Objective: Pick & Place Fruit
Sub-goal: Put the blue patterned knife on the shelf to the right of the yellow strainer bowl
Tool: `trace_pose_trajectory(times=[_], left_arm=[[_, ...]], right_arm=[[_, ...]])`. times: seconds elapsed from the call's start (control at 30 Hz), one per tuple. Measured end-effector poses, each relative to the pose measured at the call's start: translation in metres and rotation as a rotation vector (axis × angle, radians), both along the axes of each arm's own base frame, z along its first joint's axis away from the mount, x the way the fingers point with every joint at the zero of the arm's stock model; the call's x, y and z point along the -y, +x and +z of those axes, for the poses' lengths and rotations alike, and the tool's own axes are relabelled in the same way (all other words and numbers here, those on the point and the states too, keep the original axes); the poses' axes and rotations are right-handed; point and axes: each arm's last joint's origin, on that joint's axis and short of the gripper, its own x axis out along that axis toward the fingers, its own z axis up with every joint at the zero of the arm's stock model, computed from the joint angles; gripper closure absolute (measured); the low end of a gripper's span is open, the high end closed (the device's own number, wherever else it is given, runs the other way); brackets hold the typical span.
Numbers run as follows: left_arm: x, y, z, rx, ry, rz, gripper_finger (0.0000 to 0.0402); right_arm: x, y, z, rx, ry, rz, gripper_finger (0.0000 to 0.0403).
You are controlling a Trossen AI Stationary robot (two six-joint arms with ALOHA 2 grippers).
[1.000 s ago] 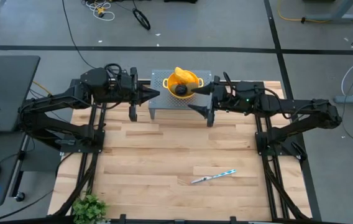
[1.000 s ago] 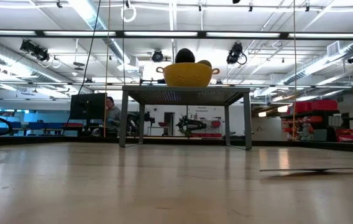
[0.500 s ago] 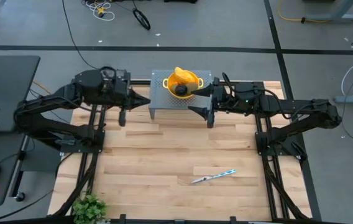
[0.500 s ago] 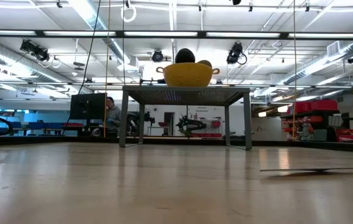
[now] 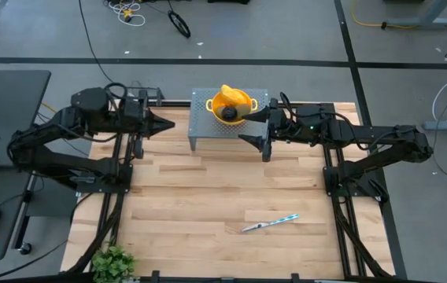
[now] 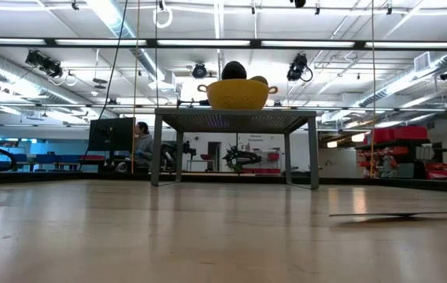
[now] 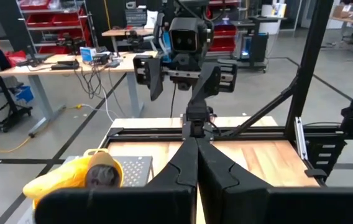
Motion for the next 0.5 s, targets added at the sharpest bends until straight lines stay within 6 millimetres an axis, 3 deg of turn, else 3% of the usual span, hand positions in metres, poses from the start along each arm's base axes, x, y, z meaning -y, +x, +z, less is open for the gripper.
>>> trace_pose_trajectory(times=[0.27,0.5], left_arm=[[0.000,-0.006,-0.017,0.010,-0.025,0.025,0.0401],[0.003,-0.020,-0.029,0.011,-0.057,0.007,0.0401]], right_arm=[[-0.001,0.000,-0.005,-0.043,0.028,0.002,0.0106],[-0.012,-0.003,-0.019,-0.197,0.026,0.042,0.0111]])
